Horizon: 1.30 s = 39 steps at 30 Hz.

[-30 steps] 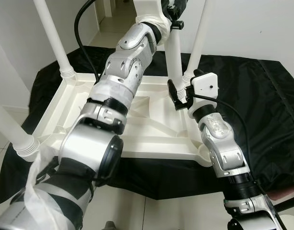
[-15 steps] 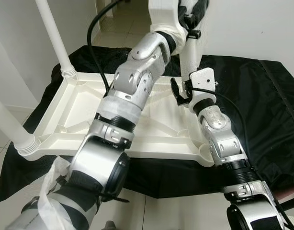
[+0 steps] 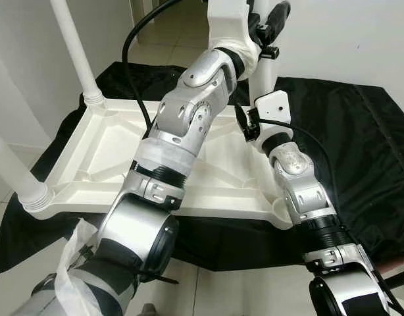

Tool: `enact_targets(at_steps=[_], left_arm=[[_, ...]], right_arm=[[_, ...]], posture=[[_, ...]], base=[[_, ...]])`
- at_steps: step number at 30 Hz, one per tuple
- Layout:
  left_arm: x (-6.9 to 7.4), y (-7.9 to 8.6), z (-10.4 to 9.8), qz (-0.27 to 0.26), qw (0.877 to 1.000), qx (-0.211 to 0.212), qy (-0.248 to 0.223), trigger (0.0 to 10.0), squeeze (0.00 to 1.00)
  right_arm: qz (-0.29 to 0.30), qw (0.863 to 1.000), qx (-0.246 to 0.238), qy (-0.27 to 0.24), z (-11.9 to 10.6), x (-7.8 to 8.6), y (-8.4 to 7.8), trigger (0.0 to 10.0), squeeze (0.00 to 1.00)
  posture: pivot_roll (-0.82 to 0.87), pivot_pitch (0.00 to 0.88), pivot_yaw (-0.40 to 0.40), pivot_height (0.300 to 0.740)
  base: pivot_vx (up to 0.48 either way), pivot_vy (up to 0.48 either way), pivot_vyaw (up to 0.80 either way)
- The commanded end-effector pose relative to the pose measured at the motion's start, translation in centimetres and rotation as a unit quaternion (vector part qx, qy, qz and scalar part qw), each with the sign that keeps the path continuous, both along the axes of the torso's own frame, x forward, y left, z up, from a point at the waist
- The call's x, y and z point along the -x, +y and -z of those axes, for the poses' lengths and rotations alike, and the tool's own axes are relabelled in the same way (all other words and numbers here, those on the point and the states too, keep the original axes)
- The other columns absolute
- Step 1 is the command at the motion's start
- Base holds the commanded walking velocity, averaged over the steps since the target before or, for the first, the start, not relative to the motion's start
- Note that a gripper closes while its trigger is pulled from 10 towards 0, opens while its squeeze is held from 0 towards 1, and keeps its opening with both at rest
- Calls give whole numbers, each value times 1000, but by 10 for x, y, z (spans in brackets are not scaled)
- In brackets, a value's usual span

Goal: Building children table

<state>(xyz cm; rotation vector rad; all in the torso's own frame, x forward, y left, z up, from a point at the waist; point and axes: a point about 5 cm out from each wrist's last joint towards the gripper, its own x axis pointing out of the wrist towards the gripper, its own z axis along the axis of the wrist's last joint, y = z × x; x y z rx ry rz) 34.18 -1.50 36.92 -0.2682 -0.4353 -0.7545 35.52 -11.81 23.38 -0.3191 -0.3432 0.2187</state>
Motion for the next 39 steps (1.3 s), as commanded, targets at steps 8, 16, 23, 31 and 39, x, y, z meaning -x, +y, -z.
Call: enact_targets(at_steps=[8, 16, 23, 31, 39], left_arm=[[14, -7, -6, 21, 999, -17, -33, 10000, 0], [24, -11, 3, 57, 998, -14, -22, 10000, 1000], [22, 0, 0, 69, 997, 34, 4, 10000, 0], [8, 31, 13, 39, 995, 74, 49, 10000, 0], [0, 56, 41, -24, 995, 38, 89, 10000, 0]], right_arm=[[0, 999, -4, 32, 13, 1, 3, 1373, 0], [25, 993, -96, 62, 20, 4, 4, 10000, 0], [38, 987, -135, 78, 23, 4, 0, 10000, 0], [72, 978, -180, 81, 23, 6, -15, 10000, 0], [106, 973, -198, 45, 13, 12, -31, 10000, 0]], posture=[[42, 0, -33, 740], [35, 0, -30, 740], [36, 0, -31, 740], [36, 0, -39, 740], [32, 0, -31, 740]], base=[[0, 0, 0], [0, 0, 0], [0, 0, 0], [0, 0, 0], [0, 0, 0]])
